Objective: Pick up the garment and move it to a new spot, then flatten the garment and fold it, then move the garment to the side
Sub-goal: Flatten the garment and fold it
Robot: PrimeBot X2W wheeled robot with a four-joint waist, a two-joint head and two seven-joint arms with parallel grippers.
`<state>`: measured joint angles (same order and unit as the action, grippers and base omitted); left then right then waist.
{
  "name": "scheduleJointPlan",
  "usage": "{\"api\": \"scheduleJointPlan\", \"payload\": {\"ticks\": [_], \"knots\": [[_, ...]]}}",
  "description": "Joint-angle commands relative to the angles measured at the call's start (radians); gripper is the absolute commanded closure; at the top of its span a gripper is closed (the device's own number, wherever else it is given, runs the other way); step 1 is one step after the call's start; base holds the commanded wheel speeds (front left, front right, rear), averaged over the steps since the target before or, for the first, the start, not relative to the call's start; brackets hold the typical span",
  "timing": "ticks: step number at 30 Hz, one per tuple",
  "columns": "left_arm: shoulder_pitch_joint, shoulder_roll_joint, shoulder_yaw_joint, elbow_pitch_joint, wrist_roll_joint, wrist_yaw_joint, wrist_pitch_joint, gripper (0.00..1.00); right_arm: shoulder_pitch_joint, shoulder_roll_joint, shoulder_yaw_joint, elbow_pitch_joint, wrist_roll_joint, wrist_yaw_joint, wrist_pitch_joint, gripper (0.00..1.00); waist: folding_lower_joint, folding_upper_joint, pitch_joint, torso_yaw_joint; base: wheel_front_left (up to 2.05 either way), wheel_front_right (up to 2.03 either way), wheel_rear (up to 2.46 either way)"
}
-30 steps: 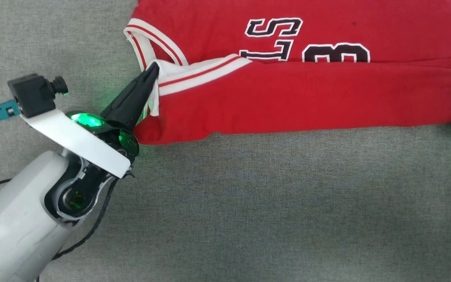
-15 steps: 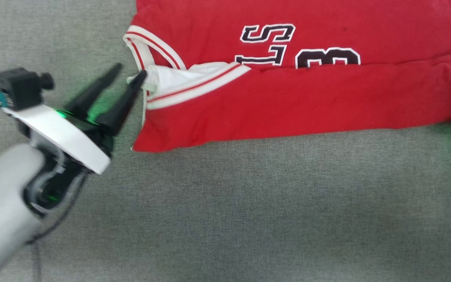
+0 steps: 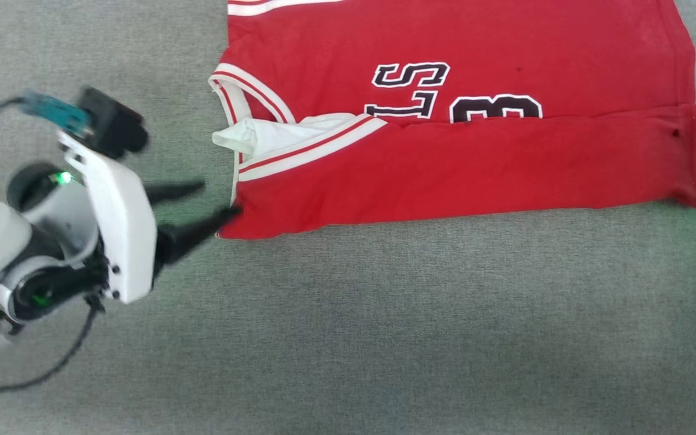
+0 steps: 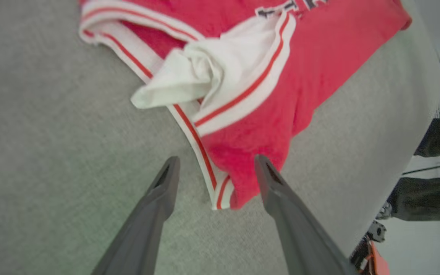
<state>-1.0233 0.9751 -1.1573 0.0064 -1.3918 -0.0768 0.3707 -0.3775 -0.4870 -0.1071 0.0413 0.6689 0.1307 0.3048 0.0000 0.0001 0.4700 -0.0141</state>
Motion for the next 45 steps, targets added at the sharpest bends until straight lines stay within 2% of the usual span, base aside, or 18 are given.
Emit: {"api": "scheduleJointPlan", "payload": {"ticks": [1, 5, 11, 12, 13, 14, 15, 17, 23, 32, 37, 40, 41, 43, 44, 45], "knots": [[-0.016, 0.001, -0.006, -0.004, -0.017, 0.008, 0.022, 0.00, 0.011, 0.004, 0.000, -0.003, 0.002, 0.000, 0.002, 0.00, 0.0000, -0.0001, 0.003, -0.005, 0.00, 0.00, 0.00], [-0.018, -0.007, -0.029, 0.016, -0.066, 0.028, 0.119, 0.00, 0.001, 0.010, 0.006, -0.012, 0.007, 0.000, 0.004, 0.00, 0.0000, -0.0001, 0.023, -0.028, 0.00, 0.00, 0.00], [-0.008, -0.062, -0.046, 0.112, -0.123, 0.019, 0.186, 0.00, -0.014, 0.016, 0.001, -0.017, 0.010, 0.000, -0.002, 0.00, 0.0000, -0.0001, 0.053, -0.062, 0.00, 0.00, 0.00], [-0.004, -0.071, -0.049, 0.123, -0.140, 0.016, 0.199, 0.04, -0.015, 0.018, 0.002, -0.018, 0.010, 0.000, -0.002, 0.00, 0.0000, -0.0001, 0.056, -0.068, 0.00, 0.00, 0.00], [-0.001, -0.082, -0.051, 0.136, -0.152, 0.012, 0.209, 0.15, -0.015, 0.018, 0.003, -0.018, 0.010, 0.000, -0.002, 0.00, 0.0000, -0.0001, 0.059, -0.073, 0.00, 0.00, 0.00], [0.001, -0.090, -0.054, 0.146, -0.158, 0.009, 0.220, 0.51, -0.016, 0.018, 0.005, -0.017, 0.010, 0.000, -0.002, 0.00, 0.0000, -0.0001, 0.062, -0.078, 0.00, 0.00, 0.00], [0.004, -0.094, -0.060, 0.153, -0.160, 0.002, 0.230, 0.63, -0.017, 0.018, 0.007, -0.017, 0.011, 0.000, -0.001, 0.00, 0.0000, -0.0001, 0.064, -0.084, 0.00, 0.00, 0.00], [0.012, -0.104, -0.067, 0.165, -0.168, -0.009, 0.242, 1.00, -0.017, 0.015, 0.010, -0.017, 0.010, 0.000, 0.002, 0.00, 0.0000, -0.0001, 0.066, -0.091, 0.00, 0.00, 0.00], [0.021, -0.108, -0.056, 0.174, -0.183, -0.032, 0.236, 1.00, 0.000, -0.027, 0.042, -0.021, 0.001, 0.000, 0.059, 0.00, 0.0000, -0.0001, 0.061, -0.095, 0.00, 0.00, 0.00], [0.003, -0.120, -0.045, 0.158, -0.160, -0.044, 0.211, 1.00, -0.019, -0.167, 0.146, -0.052, 0.028, 0.000, 0.335, 0.00, 0.0000, -0.0001, 0.061, -0.077, 0.00, 0.00, 0.00], [-0.009, -0.137, -0.038, 0.152, -0.150, -0.046, 0.196, 1.00, -0.068, -0.197, 0.193, -0.024, 0.069, 0.000, 0.493, 0.00, 0.0000, -0.0001, 0.074, -0.059, 0.00, 0.00, 0.00], [-0.013, -0.147, -0.036, 0.153, -0.144, -0.048, 0.188, 1.00, -0.087, -0.200, 0.209, -0.010, 0.080, 0.000, 0.535, 0.00, 0.0000, -0.0001, 0.081, -0.049, 0.00, 0.00, 0.00], [-0.014, -0.151, -0.034, 0.155, -0.142, -0.048, 0.183, 1.00, -0.092, -0.199, 0.220, -0.003, 0.081, 0.000, 0.547, 0.11, 0.0000, -0.0001, 0.084, -0.044, 0.00, 0.00, 0.00], [-0.014, -0.161, -0.030, 0.159, -0.139, -0.048, 0.168, 1.00, -0.103, -0.196, 0.231, 0.014, 0.088, 0.000, 0.561, 0.91, 0.0000, -0.0001, 0.090, -0.035, 0.00, 0.00, 0.00], [-0.012, -0.163, -0.029, 0.162, -0.137, -0.049, 0.164, 1.00, -0.105, -0.195, 0.239, 0.020, 0.090, 0.000, 0.569, 1.00, 0.0000, -0.0001, 0.091, -0.032, 0.00, 0.00, 0.00], [-0.008, -0.165, -0.029, 0.164, -0.135, -0.049, 0.157, 1.00, -0.105, -0.195, 0.244, 0.026, 0.096, 0.000, 0.574, 1.00, 0.0000, -0.0001, 0.092, -0.029, 0.00, 0.00, 0.00]]}}
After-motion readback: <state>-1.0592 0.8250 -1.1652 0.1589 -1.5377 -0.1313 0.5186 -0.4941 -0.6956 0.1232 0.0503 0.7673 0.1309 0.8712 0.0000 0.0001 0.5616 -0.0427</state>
